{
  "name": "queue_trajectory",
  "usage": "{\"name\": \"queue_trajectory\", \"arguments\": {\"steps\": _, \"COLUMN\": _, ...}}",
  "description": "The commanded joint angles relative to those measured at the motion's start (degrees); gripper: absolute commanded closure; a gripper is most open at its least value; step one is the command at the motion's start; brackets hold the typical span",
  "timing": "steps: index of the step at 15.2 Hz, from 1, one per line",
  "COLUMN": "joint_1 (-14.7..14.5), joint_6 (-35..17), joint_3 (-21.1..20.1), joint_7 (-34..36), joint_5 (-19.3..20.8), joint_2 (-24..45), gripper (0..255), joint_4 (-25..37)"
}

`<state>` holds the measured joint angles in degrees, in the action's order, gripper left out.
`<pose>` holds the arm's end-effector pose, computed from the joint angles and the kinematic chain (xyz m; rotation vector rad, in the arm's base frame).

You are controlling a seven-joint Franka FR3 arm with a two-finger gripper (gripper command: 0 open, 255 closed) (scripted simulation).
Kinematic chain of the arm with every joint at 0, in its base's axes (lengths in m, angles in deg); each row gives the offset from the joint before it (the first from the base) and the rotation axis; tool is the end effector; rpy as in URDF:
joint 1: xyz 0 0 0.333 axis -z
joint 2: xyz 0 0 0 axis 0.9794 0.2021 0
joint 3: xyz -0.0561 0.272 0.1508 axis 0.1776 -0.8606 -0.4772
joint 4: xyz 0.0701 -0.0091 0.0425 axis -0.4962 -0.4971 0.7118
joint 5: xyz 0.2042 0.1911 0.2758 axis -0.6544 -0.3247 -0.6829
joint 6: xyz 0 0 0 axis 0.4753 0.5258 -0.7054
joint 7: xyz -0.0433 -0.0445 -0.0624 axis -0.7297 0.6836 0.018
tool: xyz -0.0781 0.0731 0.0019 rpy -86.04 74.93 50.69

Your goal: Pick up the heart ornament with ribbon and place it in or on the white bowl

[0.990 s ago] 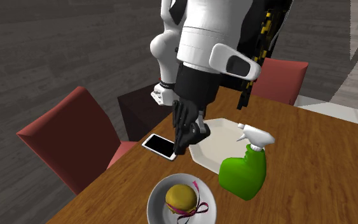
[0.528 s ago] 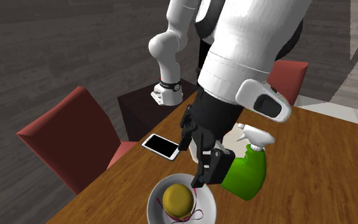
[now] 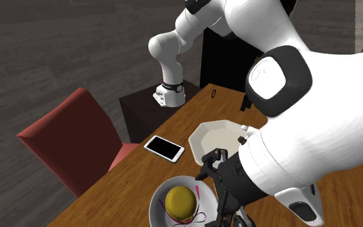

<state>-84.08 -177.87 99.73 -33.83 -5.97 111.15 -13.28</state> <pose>0.6355 -0.3275 0.3203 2.5949 1.5046 -0.7227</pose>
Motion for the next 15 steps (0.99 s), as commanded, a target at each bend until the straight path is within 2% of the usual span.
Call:
{"name": "queue_trajectory", "arguments": {"steps": 1, "joint_1": 0.67, "joint_6": -0.1, "joint_3": -0.41, "joint_7": 0.13, "joint_5": -0.31, "joint_2": 1.29, "gripper": 0, "joint_4": 0.43}}
{"name": "queue_trajectory", "arguments": {"steps": 6, "joint_1": 0.61, "joint_6": -4.2, "joint_3": -0.62, "joint_7": -0.17, "joint_5": -0.63, "joint_2": 1.7, "gripper": 0, "joint_4": -3.41}}
{"name": "queue_trajectory", "arguments": {"steps": 14, "joint_1": 0.6, "joint_6": -4.2, "joint_3": -0.62, "joint_7": -0.17, "joint_5": -0.63, "joint_2": 1.7, "gripper": 0, "joint_4": -3.41}}
{"name": "queue_trajectory", "arguments": {"steps": 15, "joint_1": 0.59, "joint_6": -4.21, "joint_3": -0.62, "joint_7": -0.16, "joint_5": -0.63, "joint_2": 1.7, "gripper": 255, "joint_4": -3.43}}
